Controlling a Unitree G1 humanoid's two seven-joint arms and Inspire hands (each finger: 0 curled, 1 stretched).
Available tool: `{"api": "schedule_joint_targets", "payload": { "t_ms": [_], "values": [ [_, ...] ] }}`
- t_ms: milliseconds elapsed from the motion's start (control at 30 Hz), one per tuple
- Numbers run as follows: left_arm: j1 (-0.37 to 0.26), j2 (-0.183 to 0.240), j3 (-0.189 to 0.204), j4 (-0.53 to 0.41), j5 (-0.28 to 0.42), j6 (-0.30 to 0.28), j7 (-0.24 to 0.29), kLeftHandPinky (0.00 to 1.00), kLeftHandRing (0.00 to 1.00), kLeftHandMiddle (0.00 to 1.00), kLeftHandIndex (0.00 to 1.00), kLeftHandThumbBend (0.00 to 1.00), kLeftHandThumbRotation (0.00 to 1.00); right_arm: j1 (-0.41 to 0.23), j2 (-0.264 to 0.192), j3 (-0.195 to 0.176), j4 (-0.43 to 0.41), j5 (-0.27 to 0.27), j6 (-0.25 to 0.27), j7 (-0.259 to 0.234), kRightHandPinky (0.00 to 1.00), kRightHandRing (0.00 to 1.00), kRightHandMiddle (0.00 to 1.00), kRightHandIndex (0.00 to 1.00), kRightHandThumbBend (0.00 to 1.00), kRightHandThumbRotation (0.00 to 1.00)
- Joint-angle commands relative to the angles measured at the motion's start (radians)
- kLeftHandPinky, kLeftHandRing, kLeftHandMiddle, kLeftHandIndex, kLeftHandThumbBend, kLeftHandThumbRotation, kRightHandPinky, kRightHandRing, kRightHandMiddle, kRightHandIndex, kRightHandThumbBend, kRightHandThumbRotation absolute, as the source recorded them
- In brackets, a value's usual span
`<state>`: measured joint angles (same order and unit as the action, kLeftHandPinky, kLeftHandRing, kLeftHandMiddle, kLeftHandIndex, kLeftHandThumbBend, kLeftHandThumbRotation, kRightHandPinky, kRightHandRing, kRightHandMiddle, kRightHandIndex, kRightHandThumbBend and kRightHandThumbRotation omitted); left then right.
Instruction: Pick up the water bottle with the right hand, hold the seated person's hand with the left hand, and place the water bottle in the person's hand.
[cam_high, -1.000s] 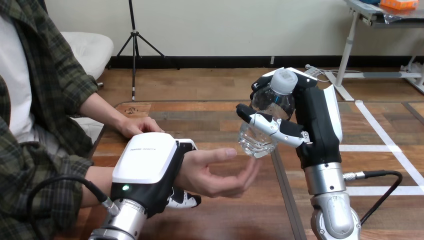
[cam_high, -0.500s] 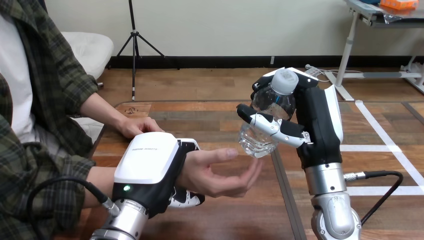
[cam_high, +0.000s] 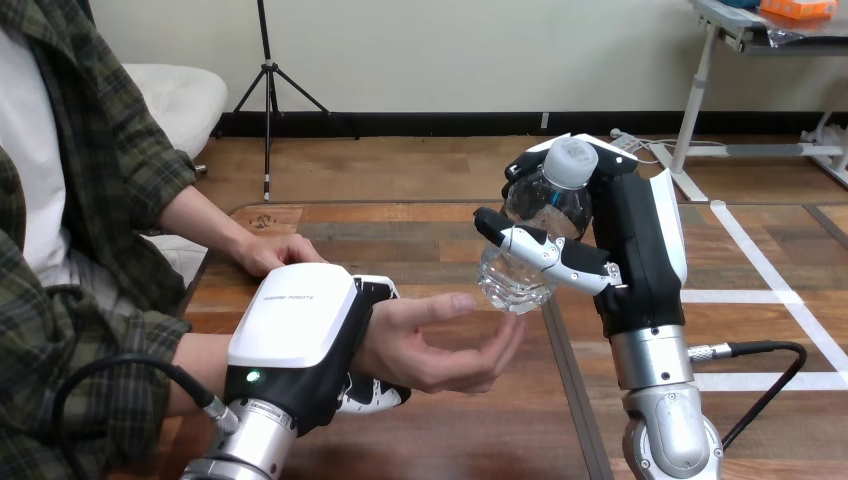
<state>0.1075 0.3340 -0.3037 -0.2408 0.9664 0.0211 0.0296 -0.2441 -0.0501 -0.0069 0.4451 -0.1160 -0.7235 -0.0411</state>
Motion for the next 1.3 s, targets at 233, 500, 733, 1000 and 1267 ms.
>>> {"api": "schedule_joint_targets", "payload": {
  "t_ms": [233,500,733,1000,1267],
  "values": [
    [-0.041,-0.013,-0.009,0.01,-0.008,-0.007,0.019,0.43,0.49,0.54,0.52,0.71,0.0,-0.088,-0.013,-0.006,-0.015,0.001,-0.037,-0.004,0.35,0.38,0.43,0.45,0.68,0.0],
    [-0.041,-0.011,-0.01,0.008,-0.004,-0.005,0.021,0.42,0.49,0.54,0.52,0.71,0.0,-0.082,-0.009,-0.004,-0.024,0.0,-0.032,-0.004,0.35,0.39,0.43,0.45,0.68,0.0],
    [-0.041,-0.008,-0.01,0.006,0.0,-0.005,0.024,0.43,0.49,0.54,0.52,0.72,0.0,-0.078,-0.007,0.0,-0.029,0.008,-0.04,0.005,0.35,0.39,0.43,0.45,0.68,0.0],
    [-0.041,-0.009,-0.009,0.006,-0.003,-0.005,0.026,0.43,0.5,0.54,0.52,0.72,0.0,-0.07,0.001,0.004,-0.04,0.019,-0.035,0.013,0.35,0.39,0.43,0.45,0.67,0.0],
    [-0.041,-0.009,-0.011,0.002,-0.001,-0.003,0.021,0.43,0.5,0.54,0.53,0.73,0.0,-0.063,0.006,0.007,-0.051,0.02,-0.03,0.022,0.35,0.4,0.44,0.45,0.67,0.0]
  ]
}}
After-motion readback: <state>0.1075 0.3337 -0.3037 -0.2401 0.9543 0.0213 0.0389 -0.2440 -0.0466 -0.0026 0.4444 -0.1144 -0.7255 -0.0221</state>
